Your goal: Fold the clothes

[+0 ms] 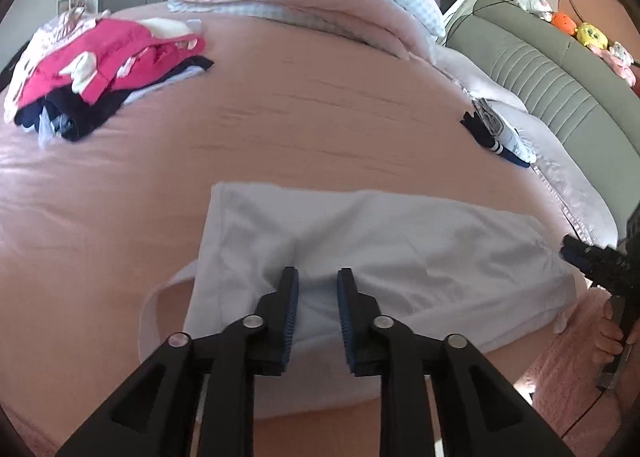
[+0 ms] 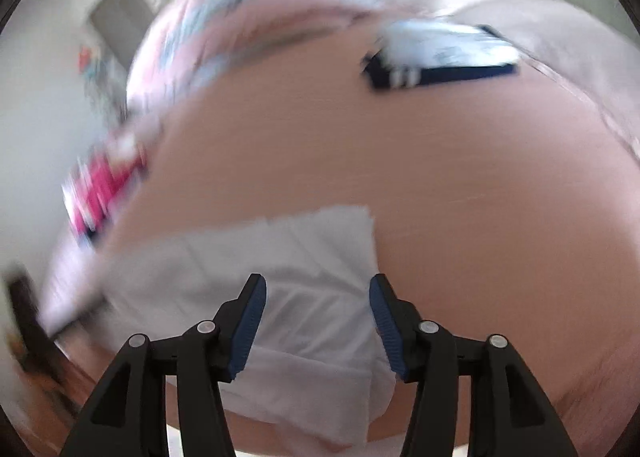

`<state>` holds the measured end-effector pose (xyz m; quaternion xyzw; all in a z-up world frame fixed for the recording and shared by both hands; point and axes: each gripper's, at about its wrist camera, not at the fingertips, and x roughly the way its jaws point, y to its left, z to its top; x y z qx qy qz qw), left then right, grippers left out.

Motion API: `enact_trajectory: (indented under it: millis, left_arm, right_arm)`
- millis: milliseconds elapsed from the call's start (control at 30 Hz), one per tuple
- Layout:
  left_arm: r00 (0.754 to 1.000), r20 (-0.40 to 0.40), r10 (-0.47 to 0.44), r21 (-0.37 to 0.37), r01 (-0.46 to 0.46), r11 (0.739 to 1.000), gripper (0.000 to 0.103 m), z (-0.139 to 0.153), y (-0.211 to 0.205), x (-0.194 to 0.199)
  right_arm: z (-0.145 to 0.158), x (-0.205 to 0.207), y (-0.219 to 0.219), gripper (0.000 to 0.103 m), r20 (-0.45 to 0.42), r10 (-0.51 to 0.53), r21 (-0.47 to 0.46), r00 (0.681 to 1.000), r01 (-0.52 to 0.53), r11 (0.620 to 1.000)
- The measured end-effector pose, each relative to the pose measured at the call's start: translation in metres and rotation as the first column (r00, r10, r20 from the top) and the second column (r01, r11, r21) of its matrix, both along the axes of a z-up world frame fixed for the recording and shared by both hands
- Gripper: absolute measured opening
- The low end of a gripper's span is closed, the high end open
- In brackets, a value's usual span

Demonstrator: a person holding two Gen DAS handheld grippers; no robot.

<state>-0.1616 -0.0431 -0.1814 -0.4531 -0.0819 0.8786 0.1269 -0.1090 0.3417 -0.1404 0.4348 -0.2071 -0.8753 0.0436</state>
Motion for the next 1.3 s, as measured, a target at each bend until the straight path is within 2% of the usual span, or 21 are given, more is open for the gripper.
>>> enact_trajectory:
  millis: [100,200,233,333,400,500,600,667,733,800,833,900,1033,1100,1133,1167,1300]
  left_arm:
    - [0.999,-0.023,0.038,-0.020,-0.038,0.999,0.018,0.012,0.003,0.012]
    - [0.998,-0.041,0.056,0.028,-0.055,0.998,0.020,0.022,-0.001,0.024]
    - [0.997,-0.043,0.059,0.039,-0.058,0.998,0.020,0.024,-0.002,0.028]
    - [0.997,-0.002,0.073,0.030,-0.073,0.997,0.024,0.019,-0.006,0.037]
    - [0.993,0.062,0.105,-0.031,-0.103,0.994,0.024,0.008,-0.009,0.038]
    - [0.986,0.090,0.142,0.032,-0.145,0.989,0.024,0.004,-0.022,0.039]
    - [0.984,0.004,0.176,0.072,-0.176,0.982,0.025,0.020,-0.033,0.045]
    - [0.988,-0.029,0.153,0.092,-0.150,0.984,0.040,0.023,-0.033,0.041]
    - [0.989,-0.001,0.146,0.052,-0.146,0.988,0.042,0.016,-0.030,0.034]
    - [0.984,0.056,0.170,-0.064,-0.166,0.984,0.042,0.004,-0.024,0.031]
    - [0.980,0.067,0.188,-0.081,-0.182,0.980,0.045,0.002,-0.025,0.033]
    - [0.976,0.075,0.205,-0.033,-0.203,0.979,0.045,0.004,-0.031,0.037]
    - [0.973,-0.012,0.228,0.034,-0.228,0.973,0.045,0.022,-0.038,0.043]
    - [0.975,-0.015,0.221,0.041,-0.220,0.975,0.045,0.022,-0.035,0.043]
    - [0.976,-0.014,0.215,0.038,-0.215,0.976,0.045,0.022,-0.033,0.042]
    - [0.978,-0.013,0.210,0.034,-0.209,0.977,0.045,0.022,-0.031,0.042]
    - [0.982,-0.011,0.189,0.021,-0.189,0.982,0.045,0.020,-0.025,0.039]
  right_arm:
    - [-0.011,0.016,0.010,0.056,0.052,-0.062,-0.029,0.997,0.064,0.998]
    - [-0.020,0.017,0.007,0.056,0.100,-0.046,0.001,0.994,0.046,0.999]
    - [-0.023,0.017,0.007,0.059,0.115,-0.044,0.004,0.992,0.044,0.999]
    - [-0.031,0.017,0.011,0.064,0.142,-0.058,-0.043,0.988,0.065,0.997]
    - [-0.033,0.018,0.011,0.064,0.148,-0.058,-0.053,0.987,0.066,0.996]
    - [-0.030,0.019,0.005,0.063,0.145,-0.054,-0.001,0.988,0.055,0.998]
    - [-0.021,0.025,-0.003,0.063,0.111,-0.082,0.088,0.990,0.072,0.993]
    - [-0.008,0.032,-0.009,0.063,0.049,-0.084,0.136,0.995,0.077,0.988]
    - [-0.001,0.036,-0.016,0.063,0.018,-0.032,0.127,0.999,0.029,0.991]
    - [-0.007,0.034,-0.024,0.063,0.065,-0.008,0.183,0.998,-0.005,0.983]
    - [-0.013,0.034,-0.022,0.063,0.096,-0.017,0.176,0.995,0.000,0.984]
    - [-0.023,0.034,-0.016,0.063,0.149,-0.033,0.149,0.988,0.011,0.989]
    - [-0.033,0.030,0.007,0.070,0.183,-0.037,-0.039,0.982,0.045,0.998]
    - [-0.033,0.027,0.006,0.067,0.176,-0.025,-0.052,0.984,0.035,0.998]
    - [-0.033,0.026,0.003,0.058,0.169,-0.016,-0.047,0.985,0.024,0.999]
    - [-0.031,0.025,-0.001,0.044,0.158,0.000,-0.048,0.988,0.008,0.999]
    - [-0.022,0.027,-0.010,0.033,0.109,0.025,-0.032,0.994,-0.022,0.999]
